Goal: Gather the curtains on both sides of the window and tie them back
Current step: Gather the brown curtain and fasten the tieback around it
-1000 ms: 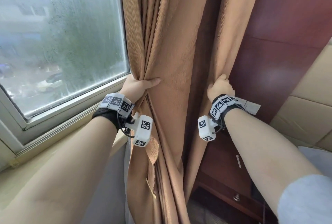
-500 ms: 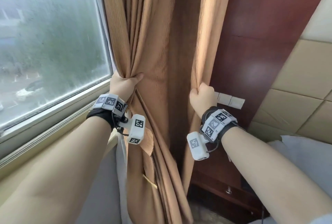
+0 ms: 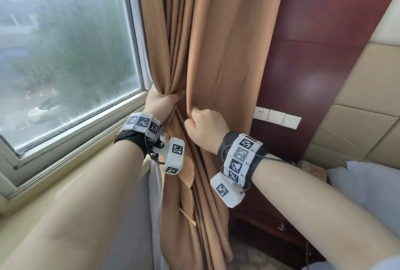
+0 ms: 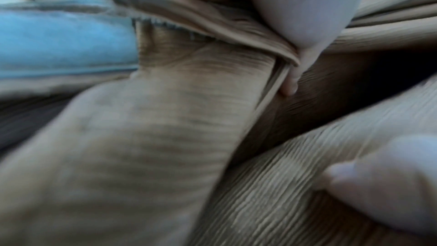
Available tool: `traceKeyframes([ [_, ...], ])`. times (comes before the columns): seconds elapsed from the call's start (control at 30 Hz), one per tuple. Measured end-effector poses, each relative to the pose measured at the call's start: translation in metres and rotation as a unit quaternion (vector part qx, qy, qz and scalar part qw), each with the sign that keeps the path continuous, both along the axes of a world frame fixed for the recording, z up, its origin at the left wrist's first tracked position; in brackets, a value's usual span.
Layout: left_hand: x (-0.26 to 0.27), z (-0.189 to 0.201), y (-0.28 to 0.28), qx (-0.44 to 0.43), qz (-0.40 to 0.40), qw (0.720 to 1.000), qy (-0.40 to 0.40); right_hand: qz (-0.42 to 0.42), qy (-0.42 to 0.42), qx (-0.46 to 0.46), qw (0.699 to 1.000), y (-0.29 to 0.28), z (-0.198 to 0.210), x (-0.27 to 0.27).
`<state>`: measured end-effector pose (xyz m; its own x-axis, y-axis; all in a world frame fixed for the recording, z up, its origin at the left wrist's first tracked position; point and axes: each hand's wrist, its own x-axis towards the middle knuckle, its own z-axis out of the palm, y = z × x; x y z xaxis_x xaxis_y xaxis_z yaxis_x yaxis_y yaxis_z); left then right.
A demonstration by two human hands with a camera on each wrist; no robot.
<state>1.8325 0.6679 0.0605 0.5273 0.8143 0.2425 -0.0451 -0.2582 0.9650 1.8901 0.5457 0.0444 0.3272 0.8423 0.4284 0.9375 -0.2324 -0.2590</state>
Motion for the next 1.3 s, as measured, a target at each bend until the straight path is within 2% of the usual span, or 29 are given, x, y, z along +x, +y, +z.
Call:
traceKeyframes([
  [0.13,-0.008,0.001,0.001,0.009,-0.014,1.000,0.020,0.013,-0.004,-0.038,0.999,0.009,-0.002,-0.010],
  [0.4,-0.022,0.004,-0.006,-0.002,-0.105,0.994,0.023,0.025,0.021,-0.144,0.989,0.013,-0.004,-0.006],
  [0.6,-0.028,0.016,-0.015,0.040,-0.177,0.979,0.091,0.026,0.039,-0.202,0.978,0.009,-0.002,-0.008],
  [0.73,-0.023,0.018,-0.016,0.047,-0.152,0.982,0.104,0.013,0.008,-0.229,0.973,0.014,-0.002,-0.011],
  [0.97,-0.010,0.003,-0.004,0.003,-0.020,0.998,0.067,0.018,-0.048,-0.223,0.974,0.019,-0.015,-0.009],
  [1.2,-0.011,0.001,-0.001,-0.002,-0.007,0.999,0.043,0.057,-0.033,-0.192,0.979,0.016,-0.028,0.008],
  [1.3,-0.012,0.001,0.000,-0.006,-0.002,1.000,0.026,0.103,-0.068,-0.141,0.982,0.008,-0.035,0.025],
])
